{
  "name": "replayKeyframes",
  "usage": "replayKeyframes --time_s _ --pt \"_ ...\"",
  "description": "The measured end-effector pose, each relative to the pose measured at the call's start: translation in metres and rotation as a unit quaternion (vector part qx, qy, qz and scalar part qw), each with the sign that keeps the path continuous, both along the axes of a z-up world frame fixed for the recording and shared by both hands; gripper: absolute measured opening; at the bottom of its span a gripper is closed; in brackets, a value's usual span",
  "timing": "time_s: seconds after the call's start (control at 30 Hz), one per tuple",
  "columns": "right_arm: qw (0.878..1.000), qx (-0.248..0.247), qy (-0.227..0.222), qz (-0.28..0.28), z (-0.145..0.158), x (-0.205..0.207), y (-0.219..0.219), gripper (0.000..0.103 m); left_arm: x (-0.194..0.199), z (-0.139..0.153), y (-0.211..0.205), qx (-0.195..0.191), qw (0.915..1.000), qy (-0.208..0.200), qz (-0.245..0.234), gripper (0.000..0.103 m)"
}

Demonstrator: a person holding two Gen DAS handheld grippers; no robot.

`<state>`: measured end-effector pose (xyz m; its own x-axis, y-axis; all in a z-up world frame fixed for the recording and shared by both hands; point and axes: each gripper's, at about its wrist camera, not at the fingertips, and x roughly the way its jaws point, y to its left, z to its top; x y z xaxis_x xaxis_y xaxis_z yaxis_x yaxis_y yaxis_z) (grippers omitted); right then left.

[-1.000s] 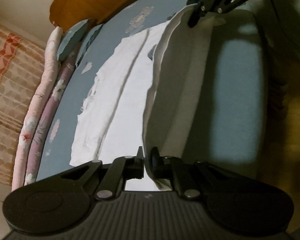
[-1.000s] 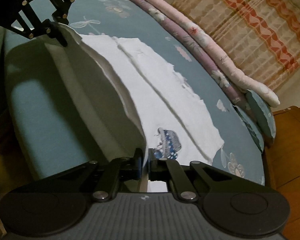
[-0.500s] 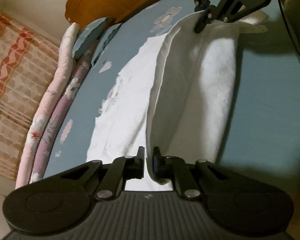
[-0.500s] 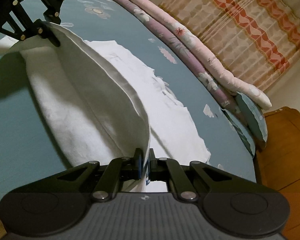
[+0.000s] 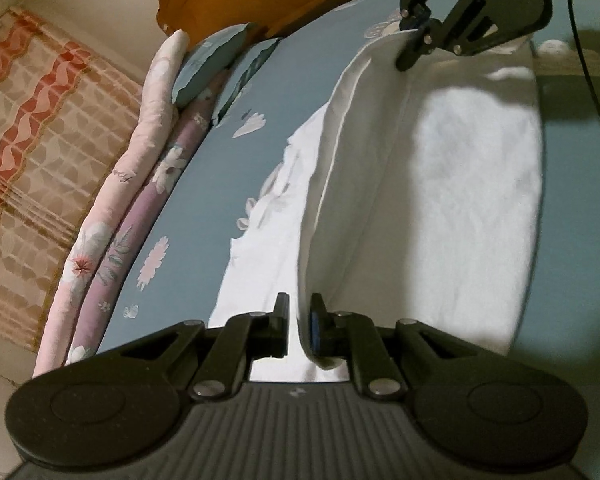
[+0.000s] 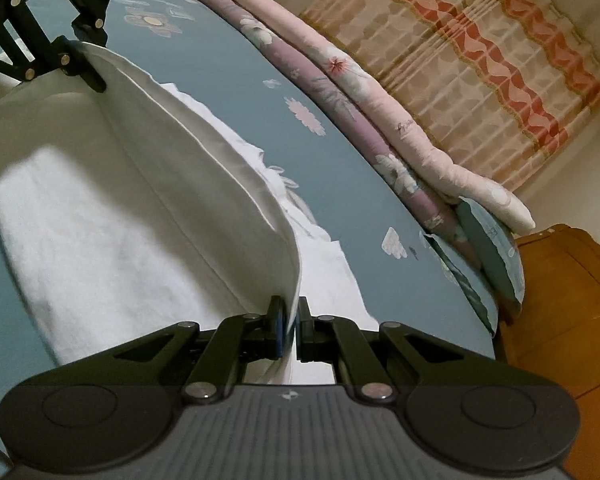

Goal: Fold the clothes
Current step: 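Close both grippers on the shirt side edge and lift it over, then lower the lifted edge onto the shirt and open both grippers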

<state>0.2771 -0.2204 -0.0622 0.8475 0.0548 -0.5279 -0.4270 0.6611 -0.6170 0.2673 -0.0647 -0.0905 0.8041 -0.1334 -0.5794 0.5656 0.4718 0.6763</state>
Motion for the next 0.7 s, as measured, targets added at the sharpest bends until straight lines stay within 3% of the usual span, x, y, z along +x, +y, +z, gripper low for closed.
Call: replayKeyframes --time_s 0.43,0.7 --pt "0.999 0.017 -0.019 -0.023 -0.006 0.082 -0.001 0.006 0.083 -0.008 0.003 -0.007 0.9998 -0.011 0.017 0.012" --pt "0.999 0.025 -0.011 -0.035 -0.014 0.110 -0.004 0.006 0.108 -0.022 0.005 -0.016 0.9996 -0.006 0.024 0.013"
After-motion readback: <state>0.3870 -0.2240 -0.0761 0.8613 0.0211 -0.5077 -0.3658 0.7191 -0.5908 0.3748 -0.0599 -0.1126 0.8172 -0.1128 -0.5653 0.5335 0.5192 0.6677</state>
